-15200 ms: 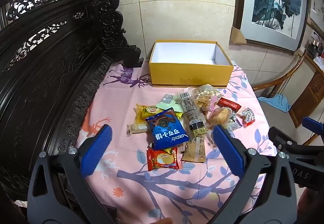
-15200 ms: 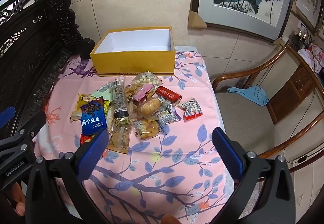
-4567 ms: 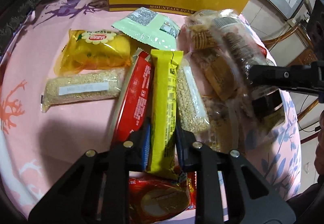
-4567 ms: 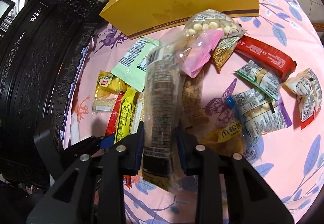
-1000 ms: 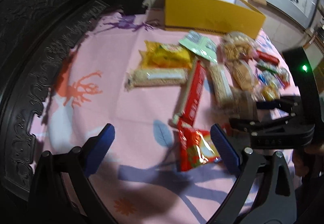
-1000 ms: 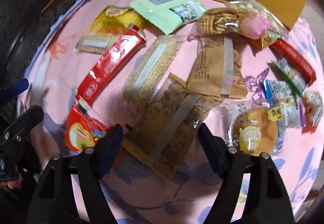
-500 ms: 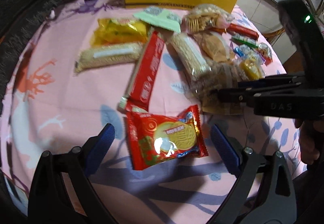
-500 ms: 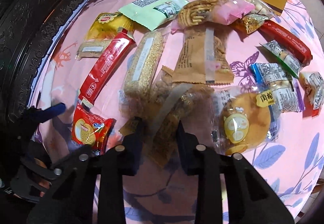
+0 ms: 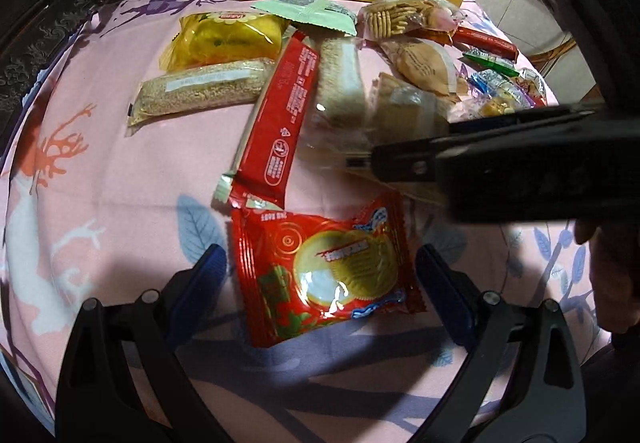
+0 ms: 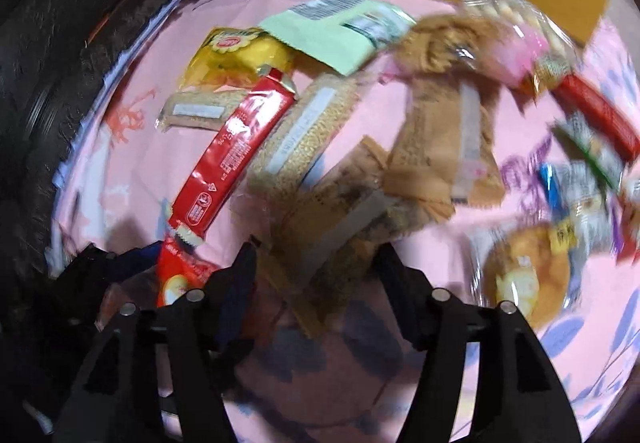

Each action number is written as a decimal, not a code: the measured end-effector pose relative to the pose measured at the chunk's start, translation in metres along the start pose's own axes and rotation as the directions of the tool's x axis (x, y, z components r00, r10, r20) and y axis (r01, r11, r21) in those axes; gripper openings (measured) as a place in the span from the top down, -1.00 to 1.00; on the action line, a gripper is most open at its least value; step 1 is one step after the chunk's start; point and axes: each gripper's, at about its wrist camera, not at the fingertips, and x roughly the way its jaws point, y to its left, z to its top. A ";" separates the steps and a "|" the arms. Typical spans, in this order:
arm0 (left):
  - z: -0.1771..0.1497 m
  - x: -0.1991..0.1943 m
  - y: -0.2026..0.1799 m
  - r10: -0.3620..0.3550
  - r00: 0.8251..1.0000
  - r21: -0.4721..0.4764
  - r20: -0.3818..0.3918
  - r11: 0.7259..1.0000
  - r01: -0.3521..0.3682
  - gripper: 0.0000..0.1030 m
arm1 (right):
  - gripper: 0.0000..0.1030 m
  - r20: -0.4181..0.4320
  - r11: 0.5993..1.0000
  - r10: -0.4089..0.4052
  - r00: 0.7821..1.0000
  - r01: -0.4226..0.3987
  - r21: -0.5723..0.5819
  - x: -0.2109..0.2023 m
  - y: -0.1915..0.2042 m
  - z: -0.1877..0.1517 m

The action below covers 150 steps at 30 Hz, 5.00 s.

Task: Organize snacks
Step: 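Move both grippers back over the snacks on the tablecloth, then grasp the red biscuit packet with the left gripper while the right grasps the brown pastry, then carry both snacks over the yellow box and open both grippers, then move both grippers back, right gripper toward the bread bun with yellow label, then grasp the red biscuit bar with the left gripper while the right grasps the bread bun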

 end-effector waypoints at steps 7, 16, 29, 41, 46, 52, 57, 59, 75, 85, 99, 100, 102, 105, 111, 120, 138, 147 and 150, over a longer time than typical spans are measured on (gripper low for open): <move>0.002 0.000 0.000 0.006 1.000 -0.001 0.010 1.000 -0.006 -0.89 | 0.43 0.054 0.989 0.061 0.997 -0.068 0.130 0.002 -0.028 0.002; 0.003 -0.002 0.004 -0.005 0.999 -0.021 0.037 1.000 0.005 -0.71 | 0.63 0.091 0.983 0.116 0.989 -0.127 0.131 -0.020 -0.054 -0.015; 0.003 -0.016 0.004 -0.034 0.997 -0.013 0.064 0.999 0.035 0.03 | 0.63 0.133 0.982 0.135 0.982 -0.151 0.112 -0.058 -0.054 -0.029; 0.061 -0.075 0.003 0.015 0.972 0.022 0.234 1.000 -0.021 0.04 | 0.63 0.265 0.979 0.144 0.954 -0.176 0.104 -0.107 -0.065 -0.009; 0.127 -0.089 -0.002 0.004 0.940 0.030 0.341 0.999 -0.015 0.04 | 0.63 0.367 0.983 0.116 0.923 -0.160 0.092 -0.138 -0.078 0.027; 0.221 -0.094 -0.014 -0.023 0.899 0.054 0.437 0.999 -0.001 0.04 | 0.63 0.474 0.992 0.061 0.878 -0.106 0.067 -0.165 -0.099 0.089; 0.297 -0.079 -0.022 -0.013 0.882 0.069 0.471 0.997 -0.022 0.04 | 0.63 0.532 0.992 0.007 0.847 -0.073 0.102 -0.173 -0.128 0.145; 0.325 -0.065 -0.023 -0.003 0.885 0.070 0.466 0.997 -0.033 0.03 | 0.63 0.538 0.992 -0.018 0.842 -0.053 0.116 -0.171 -0.138 0.165; 0.364 -0.027 0.000 0.079 0.908 -0.073 0.412 0.996 -0.054 -0.80 | 0.02 0.427 0.987 -0.047 0.903 -0.024 0.159 -0.124 -0.172 0.211; 0.235 -0.053 0.015 0.135 0.919 -0.140 0.371 0.986 -0.088 -0.84 | -0.07 0.291 0.985 0.066 0.954 -0.109 0.133 -0.116 -0.141 0.054; 0.143 -0.057 0.005 0.101 0.973 -0.120 0.209 0.990 -0.077 -0.84 | -0.16 0.131 0.979 -0.068 0.989 0.041 0.197 -0.072 -0.106 -0.030; 0.140 -0.057 0.005 0.103 0.974 -0.124 0.203 0.989 -0.079 -0.84 | -0.16 0.123 0.981 -0.073 0.990 0.048 0.189 -0.069 -0.104 -0.030; 0.137 -0.059 0.007 0.108 0.974 -0.132 0.200 0.988 -0.082 -0.84 | -0.16 0.119 0.983 -0.044 0.992 0.022 0.180 -0.064 -0.100 -0.032; 0.134 -0.060 0.009 0.113 0.974 -0.140 0.196 0.986 -0.087 -0.84 | -0.19 0.138 0.991 -0.061 0.989 0.043 0.128 -0.061 -0.091 -0.029; 0.131 -0.058 0.013 0.118 0.976 -0.147 0.185 0.985 -0.091 -0.84 | -0.32 0.128 0.988 -0.150 0.980 0.154 -0.019 -0.045 -0.073 -0.018; 0.107 -0.052 0.018 0.123 0.978 -0.075 0.169 0.991 -0.112 -0.84 | -0.18 0.139 0.932 -0.277 0.951 0.301 -0.200 -0.022 -0.061 -0.025; 0.050 0.016 0.016 0.036 0.999 0.029 0.021 0.999 -0.037 0.04 | -0.09 0.083 0.977 -0.196 0.977 0.202 -0.066 -0.040 -0.071 -0.027; 0.052 0.006 0.017 0.013 1.000 0.037 0.018 0.999 -0.013 0.52 | -0.09 0.116 0.981 -0.177 0.977 0.185 -0.058 -0.052 -0.069 -0.022; 0.054 -0.007 0.013 0.018 0.999 0.035 0.043 0.999 -0.019 0.52 | -0.09 0.137 0.984 -0.163 0.977 0.172 -0.055 -0.062 -0.067 -0.021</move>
